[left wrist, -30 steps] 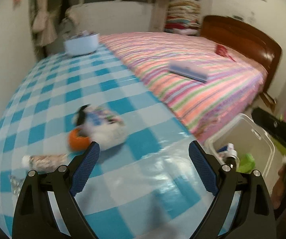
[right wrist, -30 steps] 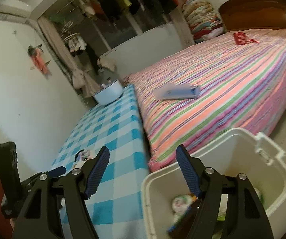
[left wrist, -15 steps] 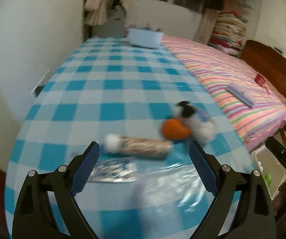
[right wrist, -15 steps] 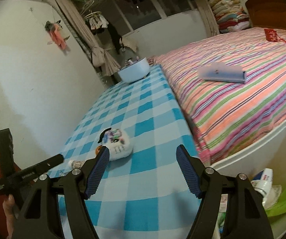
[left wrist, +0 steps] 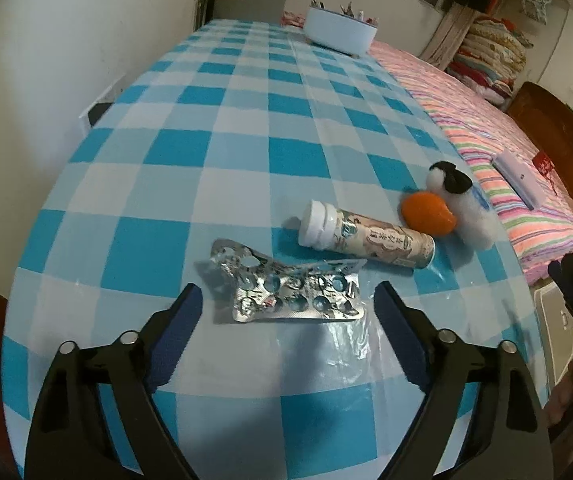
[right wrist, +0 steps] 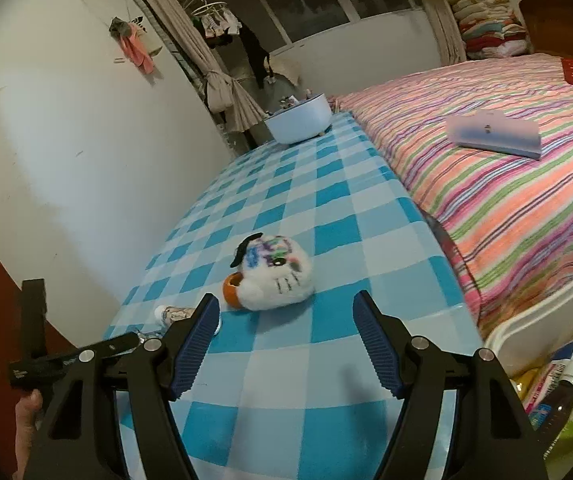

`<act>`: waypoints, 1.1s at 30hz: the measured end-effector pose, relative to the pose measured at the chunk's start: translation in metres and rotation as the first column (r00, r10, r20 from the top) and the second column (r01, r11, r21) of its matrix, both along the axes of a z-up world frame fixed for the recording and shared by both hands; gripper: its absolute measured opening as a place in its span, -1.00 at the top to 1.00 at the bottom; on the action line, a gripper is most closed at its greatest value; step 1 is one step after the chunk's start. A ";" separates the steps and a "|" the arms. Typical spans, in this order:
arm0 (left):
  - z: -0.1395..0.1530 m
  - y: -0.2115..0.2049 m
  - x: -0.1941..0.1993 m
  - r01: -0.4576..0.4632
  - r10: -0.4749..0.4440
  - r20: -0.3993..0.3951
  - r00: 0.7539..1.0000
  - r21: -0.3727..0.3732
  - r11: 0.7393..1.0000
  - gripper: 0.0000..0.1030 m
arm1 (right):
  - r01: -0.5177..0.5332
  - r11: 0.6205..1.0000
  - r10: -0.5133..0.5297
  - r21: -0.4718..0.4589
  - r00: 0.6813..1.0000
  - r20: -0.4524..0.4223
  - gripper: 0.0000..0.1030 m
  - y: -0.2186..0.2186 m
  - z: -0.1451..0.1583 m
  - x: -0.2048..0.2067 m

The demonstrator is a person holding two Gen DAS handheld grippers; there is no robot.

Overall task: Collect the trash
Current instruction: 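Move both tools back to the table toward the blister pack and white toy, then grasp the silver blister pack with the left tool while the right tool grasps the white plush toy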

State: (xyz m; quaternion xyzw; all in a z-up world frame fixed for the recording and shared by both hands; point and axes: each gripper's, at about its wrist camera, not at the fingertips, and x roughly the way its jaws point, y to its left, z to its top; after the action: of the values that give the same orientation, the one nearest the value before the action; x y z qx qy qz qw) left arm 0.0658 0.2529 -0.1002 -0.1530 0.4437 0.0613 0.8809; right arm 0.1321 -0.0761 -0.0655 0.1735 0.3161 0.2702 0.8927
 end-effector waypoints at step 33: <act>-0.018 0.020 0.021 0.001 -0.006 -0.037 0.999 -0.145 0.989 0.89 | -0.149 0.953 0.107 -0.262 0.980 -0.167 0.03 0.091 -0.034 0.095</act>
State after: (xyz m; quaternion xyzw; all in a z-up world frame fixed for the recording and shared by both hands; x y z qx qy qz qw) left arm 0.0864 0.2729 -0.1180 -0.2147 0.4635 0.0303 0.8592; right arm 0.2275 0.0153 -0.0997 0.0476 0.4275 0.2675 0.8622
